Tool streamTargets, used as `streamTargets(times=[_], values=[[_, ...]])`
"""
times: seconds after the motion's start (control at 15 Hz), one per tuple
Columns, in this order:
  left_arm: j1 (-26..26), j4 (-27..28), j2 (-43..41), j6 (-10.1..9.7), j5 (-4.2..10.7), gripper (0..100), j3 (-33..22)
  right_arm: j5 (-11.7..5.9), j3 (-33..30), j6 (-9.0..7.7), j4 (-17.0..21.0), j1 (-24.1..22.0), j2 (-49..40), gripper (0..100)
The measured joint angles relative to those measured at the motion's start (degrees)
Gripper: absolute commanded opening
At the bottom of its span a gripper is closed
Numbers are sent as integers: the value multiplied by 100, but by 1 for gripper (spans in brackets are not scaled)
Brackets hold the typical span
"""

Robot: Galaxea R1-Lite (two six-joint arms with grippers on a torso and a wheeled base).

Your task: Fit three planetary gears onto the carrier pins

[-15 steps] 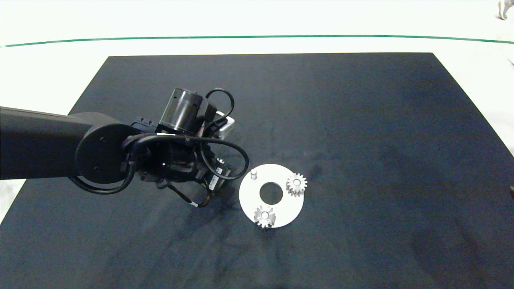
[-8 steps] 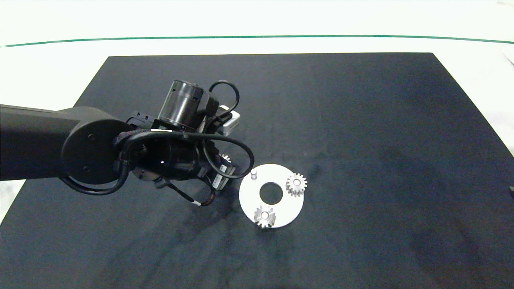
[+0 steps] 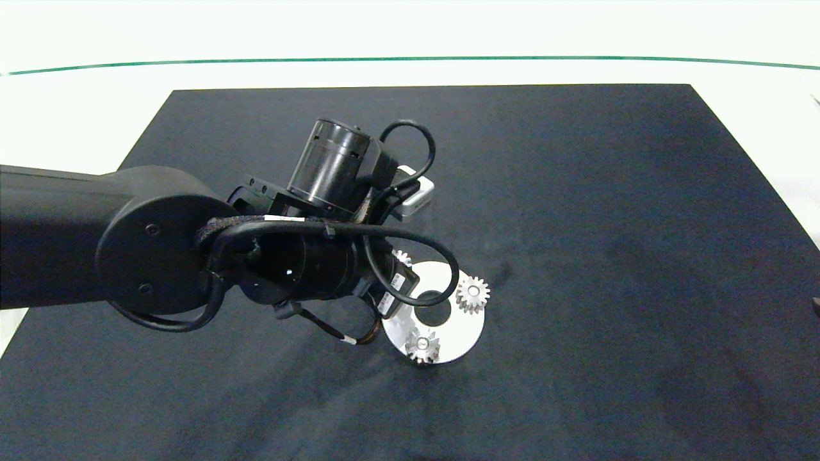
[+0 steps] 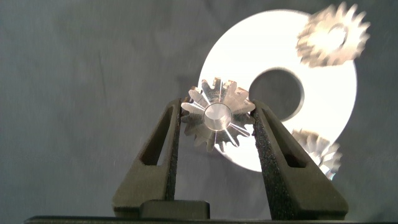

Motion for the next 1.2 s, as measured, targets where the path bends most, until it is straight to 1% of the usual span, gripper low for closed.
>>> streamTargets(times=[0.13, 0.27, 0.6, 1.2], values=[[-29, -2, 143, 68, 2, 25, -179, -4, 0, 0, 0, -5, 4, 100], [-30, 0, 269, 110, 2, 25, -233, -4, 0, 0, 0, -6, 6, 100], [-5, -17, 379, 110, 0, 25, -212, -4, 0, 0, 0, -9, 9, 100], [30, 2, 306, 99, 5, 25, -67, -1, -1, 0, -2, 2, 1, 100]])
